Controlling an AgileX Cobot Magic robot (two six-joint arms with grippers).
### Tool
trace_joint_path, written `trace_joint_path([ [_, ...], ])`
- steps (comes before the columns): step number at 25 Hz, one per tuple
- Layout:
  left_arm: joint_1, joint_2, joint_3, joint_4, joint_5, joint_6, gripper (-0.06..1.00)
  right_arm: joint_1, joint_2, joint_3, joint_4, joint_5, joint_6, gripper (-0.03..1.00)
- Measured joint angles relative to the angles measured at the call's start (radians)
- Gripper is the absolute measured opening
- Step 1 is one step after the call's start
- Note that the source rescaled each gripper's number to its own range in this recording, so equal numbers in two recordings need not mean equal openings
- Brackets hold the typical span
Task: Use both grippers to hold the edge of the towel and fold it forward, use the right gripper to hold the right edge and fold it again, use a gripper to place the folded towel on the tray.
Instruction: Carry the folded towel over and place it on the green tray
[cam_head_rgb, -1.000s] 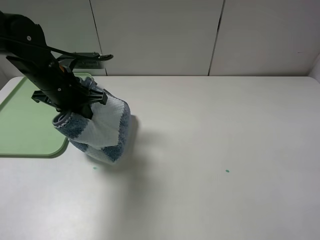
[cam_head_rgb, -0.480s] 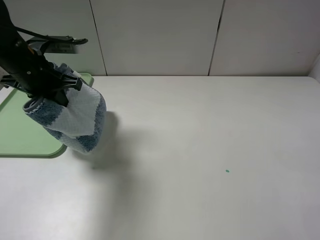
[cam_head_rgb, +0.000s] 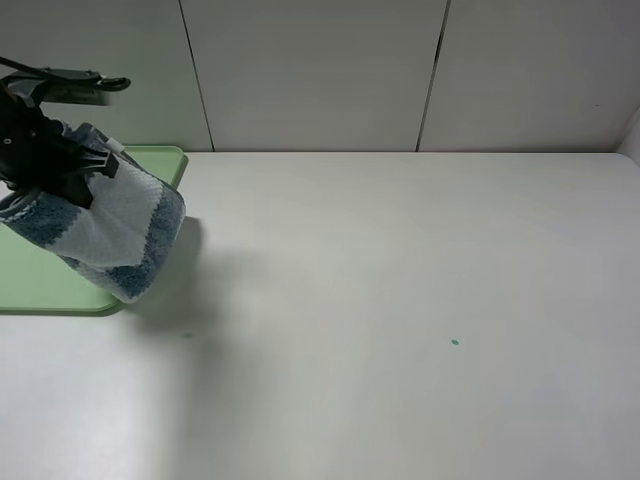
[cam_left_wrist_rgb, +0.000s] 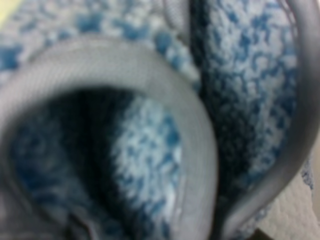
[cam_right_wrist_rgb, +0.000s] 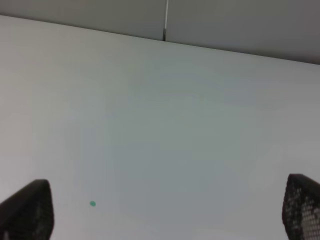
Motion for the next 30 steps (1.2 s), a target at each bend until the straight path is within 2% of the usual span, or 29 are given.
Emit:
trace_joint_path([
  [8, 0.091, 0.0, 0.0, 0.01, -0.026, 0.044, 0.14, 0.0, 0.0, 0.0, 0.0, 0.0, 0.0, 1.0],
  [18, 0.107, 0.0, 0.001, 0.028, -0.081, 0.044, 0.14, 0.0, 0.0, 0.0, 0.0, 0.0, 0.0, 1.0],
  [24, 0.108, 0.0, 0.05, 0.028, -0.163, 0.044, 0.14, 0.0, 0.0, 0.0, 0.0, 0.0, 0.0, 1.0],
  [30, 0.143, 0.0, 0.129, 0.028, -0.256, 0.044, 0.14, 0.0, 0.0, 0.0, 0.0, 0.0, 0.0, 1.0],
])
